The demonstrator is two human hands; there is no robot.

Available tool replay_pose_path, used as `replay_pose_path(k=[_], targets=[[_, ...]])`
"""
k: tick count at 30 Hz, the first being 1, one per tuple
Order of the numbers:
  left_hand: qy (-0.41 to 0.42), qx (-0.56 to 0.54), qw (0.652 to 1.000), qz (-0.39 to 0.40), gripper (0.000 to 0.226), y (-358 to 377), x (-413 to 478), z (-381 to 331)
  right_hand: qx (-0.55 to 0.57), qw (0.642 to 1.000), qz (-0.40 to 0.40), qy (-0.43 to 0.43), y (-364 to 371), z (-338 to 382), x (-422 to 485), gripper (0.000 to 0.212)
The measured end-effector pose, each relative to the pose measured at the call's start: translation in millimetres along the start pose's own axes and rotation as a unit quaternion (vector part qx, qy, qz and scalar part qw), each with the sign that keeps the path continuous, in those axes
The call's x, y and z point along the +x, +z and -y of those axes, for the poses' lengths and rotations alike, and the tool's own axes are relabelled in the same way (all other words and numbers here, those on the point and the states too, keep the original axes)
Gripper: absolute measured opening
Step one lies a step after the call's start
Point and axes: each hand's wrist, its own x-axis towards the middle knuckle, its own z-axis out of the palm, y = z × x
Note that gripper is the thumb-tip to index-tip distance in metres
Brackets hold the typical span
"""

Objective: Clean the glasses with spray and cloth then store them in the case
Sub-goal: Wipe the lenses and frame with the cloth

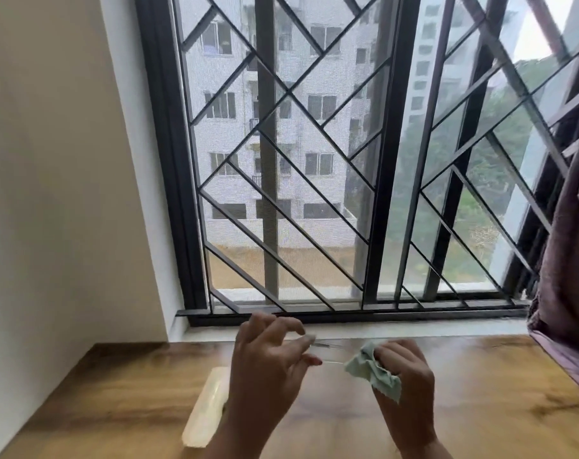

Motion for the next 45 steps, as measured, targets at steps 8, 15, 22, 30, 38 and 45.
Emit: replay_pose_path(k=[8, 15, 22, 30, 38, 45], targets=[[0.02, 0.102, 0.994, -0.026, 0.013, 16.5, -8.0, -6.8, 0.042, 0.997, -0.026, -0.059, -3.0, 18.0, 5.5, 0.016], [-0.011, 0.109, 0.99, -0.083, 0.005, 18.3, -12.7, 0.3, 0.063, 0.995, -0.035, -0.075, -3.3, 15.1, 0.7, 0.028], [-0.079, 0.122, 0.982, -0.118, 0.006, 10.4, -13.9, 18.4, 0.151, 0.986, -0.007, 0.068, -13.0, -4.9, -4.4, 0.019], [-0.175, 0.113, 0.974, -0.094, 0.006, -0.8, -12.3, 26.5, -0.246, 0.771, 0.522, 0.269, -12.9, -15.6, -3.9, 0.029], [-0.189, 0.085, 0.974, -0.087, 0.005, -1.0, -16.8, 23.7, -0.105, 0.778, 0.512, 0.347, -11.3, -5.0, 6.4, 0.03], [-0.233, -0.002, 0.963, -0.134, 0.007, -2.3, -5.4, 21.7, 0.47, 0.695, 0.304, 0.451, -8.7, -12.2, 14.1, 0.024]])
